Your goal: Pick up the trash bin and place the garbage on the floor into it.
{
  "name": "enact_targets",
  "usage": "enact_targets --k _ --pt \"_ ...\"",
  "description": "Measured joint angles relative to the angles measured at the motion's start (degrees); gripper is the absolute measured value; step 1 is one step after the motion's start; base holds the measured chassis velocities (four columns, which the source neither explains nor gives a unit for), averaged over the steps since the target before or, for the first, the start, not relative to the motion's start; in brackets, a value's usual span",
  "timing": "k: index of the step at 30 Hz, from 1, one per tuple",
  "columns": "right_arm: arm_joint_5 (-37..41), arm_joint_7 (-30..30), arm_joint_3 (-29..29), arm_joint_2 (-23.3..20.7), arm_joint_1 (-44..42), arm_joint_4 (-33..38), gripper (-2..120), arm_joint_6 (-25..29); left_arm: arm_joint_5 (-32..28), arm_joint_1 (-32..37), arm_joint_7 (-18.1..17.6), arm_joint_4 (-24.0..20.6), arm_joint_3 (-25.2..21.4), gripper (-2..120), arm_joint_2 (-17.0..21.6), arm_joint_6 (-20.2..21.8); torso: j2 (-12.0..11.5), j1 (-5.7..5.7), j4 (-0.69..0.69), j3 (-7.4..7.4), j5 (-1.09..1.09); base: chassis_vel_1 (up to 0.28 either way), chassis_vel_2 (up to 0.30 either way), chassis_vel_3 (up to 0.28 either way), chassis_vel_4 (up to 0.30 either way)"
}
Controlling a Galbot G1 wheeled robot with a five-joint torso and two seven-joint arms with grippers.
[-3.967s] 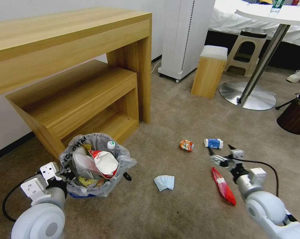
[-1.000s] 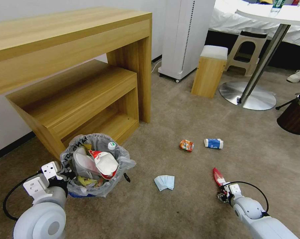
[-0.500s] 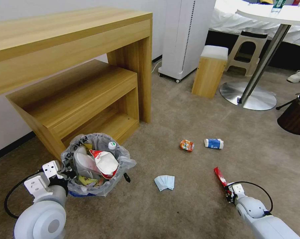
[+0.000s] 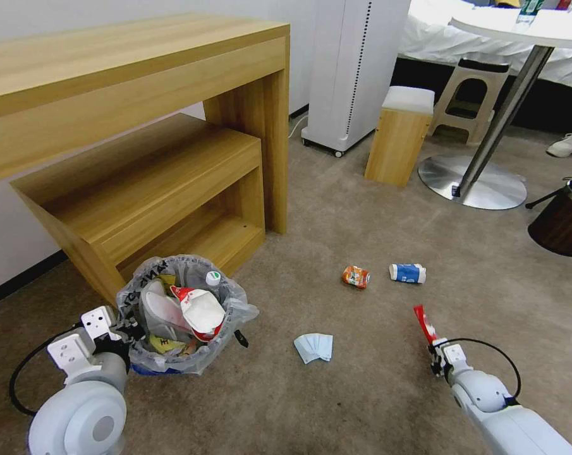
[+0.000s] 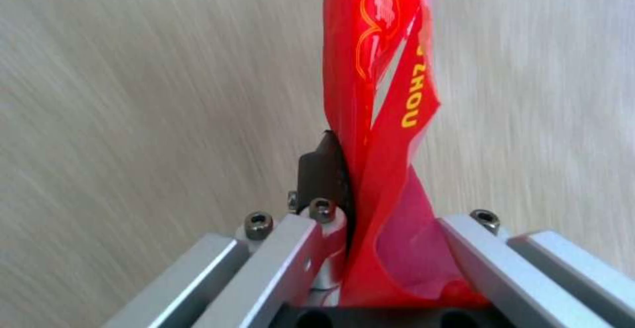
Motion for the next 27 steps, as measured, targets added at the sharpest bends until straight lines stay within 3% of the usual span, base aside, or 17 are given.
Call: enact_targets --k 3,5,7,12,15,16,19,24,27 --pt "0.75 -3.97 1.21 -1.11 -1.07 4.93 2 7.02 0.14 0.01 0.00 0.39 0.05 0 0.14 -0.07 0.00 0.00 0.01 0.00 -0.01 0.000 0.000 0.000 0.000" --pt "1.58 -5.11 1.56 -1.51 -1.39 6.81 2 8.74 0.25 0.02 0.00 0.58 0.17 0 0.14 -0.08 0.00 0.00 0.01 0.00 0.00 0.000 0.000 0.000 0.000" --pt "5.00 -10.80 2.16 -2.73 -1.79 13.54 2 15.06 0.79 0.11 0.01 1.19 0.91 0 -0.02 -0.13 0.00 0.00 0.01 0.00 -0.01 0.000 0.000 0.000 0.000" --pt "8.69 -18.82 1.57 -3.28 -0.77 17.64 2 22.23 1.15 0.32 0.04 1.31 1.62 0 -0.35 -0.17 0.00 0.00 0.01 0.00 -0.02 0.000 0.000 0.000 0.000" --pt "13.91 -31.01 -0.87 -3.12 1.97 19.68 2 27.41 1.32 0.57 0.07 1.26 2.07 0 -0.36 -0.19 0.00 0.00 0.01 0.00 -0.02 0.000 0.000 0.000 0.000" --pt "13.91 -31.01 -0.87 -3.12 1.97 19.68 2 27.41 1.32 0.57 0.07 1.26 2.07 0 -0.36 -0.19 0.00 0.00 0.01 0.00 -0.02 0.000 0.000 0.000 0.000" --pt "19.53 -40.64 -5.64 -1.91 6.51 19.45 2 29.45 1.50 0.62 0.09 1.25 2.49 0 -0.41 -0.20 0.00 0.00 0.01 0.00 0.00 0.000 0.000 0.000 0.000" --pt "24.67 -44.07 -11.73 -0.14 12.28 18.16 2 29.66 2.20 0.84 0.08 0.72 3.41 0 -0.78 -0.18 0.00 0.00 0.01 0.00 -0.02 0.000 0.000 0.000 0.000" --pt "28.55 -46.87 -18.73 2.00 19.92 16.65 2 29.51 2.63 0.86 0.03 -0.53 4.43 0 -0.84 0.14 0.00 0.00 0.01 0.00 -0.01 0.000 0.000 0.000 0.000"
